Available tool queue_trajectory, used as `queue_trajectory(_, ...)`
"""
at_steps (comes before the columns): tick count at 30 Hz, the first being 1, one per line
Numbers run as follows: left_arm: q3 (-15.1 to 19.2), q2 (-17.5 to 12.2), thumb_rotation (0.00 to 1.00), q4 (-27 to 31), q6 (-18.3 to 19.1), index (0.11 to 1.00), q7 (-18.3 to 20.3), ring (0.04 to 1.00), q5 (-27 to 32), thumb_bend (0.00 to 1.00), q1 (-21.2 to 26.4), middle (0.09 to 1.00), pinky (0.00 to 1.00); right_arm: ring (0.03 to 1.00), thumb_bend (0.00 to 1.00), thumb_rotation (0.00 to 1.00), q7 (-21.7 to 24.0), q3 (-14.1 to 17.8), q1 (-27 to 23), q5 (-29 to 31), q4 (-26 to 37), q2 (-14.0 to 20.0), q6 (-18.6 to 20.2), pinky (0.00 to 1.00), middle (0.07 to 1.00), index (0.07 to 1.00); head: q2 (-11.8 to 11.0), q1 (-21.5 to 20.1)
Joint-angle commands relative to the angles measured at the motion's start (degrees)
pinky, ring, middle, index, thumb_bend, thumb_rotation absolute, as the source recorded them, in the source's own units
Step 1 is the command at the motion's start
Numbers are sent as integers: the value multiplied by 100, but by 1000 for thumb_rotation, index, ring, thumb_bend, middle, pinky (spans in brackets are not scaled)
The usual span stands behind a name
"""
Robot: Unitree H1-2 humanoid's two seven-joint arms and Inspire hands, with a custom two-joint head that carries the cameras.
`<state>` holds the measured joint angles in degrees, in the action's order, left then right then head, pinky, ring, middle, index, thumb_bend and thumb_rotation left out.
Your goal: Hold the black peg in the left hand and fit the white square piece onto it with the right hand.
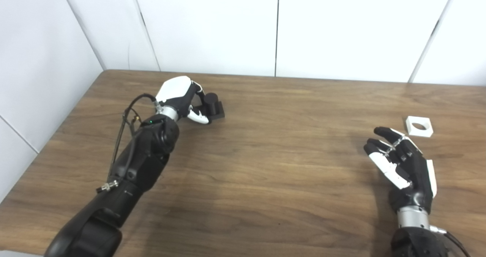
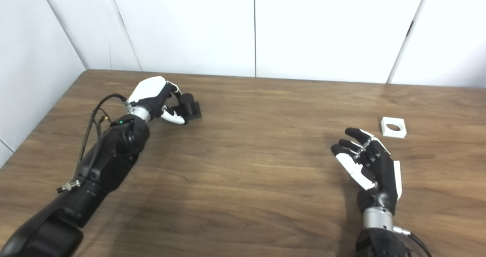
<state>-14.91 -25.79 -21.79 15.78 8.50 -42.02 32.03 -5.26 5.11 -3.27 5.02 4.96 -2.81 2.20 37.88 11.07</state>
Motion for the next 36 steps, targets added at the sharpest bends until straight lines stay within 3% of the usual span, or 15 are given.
queue_trajectory(1,-36,-210,68,-68,-218,489,294,800,208,518,65,797,680,639,689,220,12,24,-25,26,110,-18,-84,588,721,623,15,5)
queue_trajectory(6,-181,-418,72,-194,-1079,491,587,790,686,520,60,802,692,642,694,236,10,9,-18,-9,155,20,-50,591,722,624,27,-11)
queue_trajectory(11,-323,-489,74,-225,-1461,492,699,801,839,521,60,799,707,631,683,239,2,-2,-20,-74,172,51,-40,585,716,622,49,-45)
queue_trajectory(18,-589,-577,78,-256,-2324,492,868,797,999,521,113,792,692,632,698,246,-3,-1,-45,-133,241,59,42,581,711,619,64,-72)
queue_trajectory(29,-789,-476,75,-167,-3389,491,1165,774,1445,522,122,767,672,625,671,225,-1,-10,-36,-201,326,52,89,577,715,616,92,-167)
queue_trajectory(36,-962,-354,70,-57,-3778,491,1340,764,1527,522,141,756,644,617,681,230,-8,-11,-16,-196,338,27,40,583,710,623,110,-267)
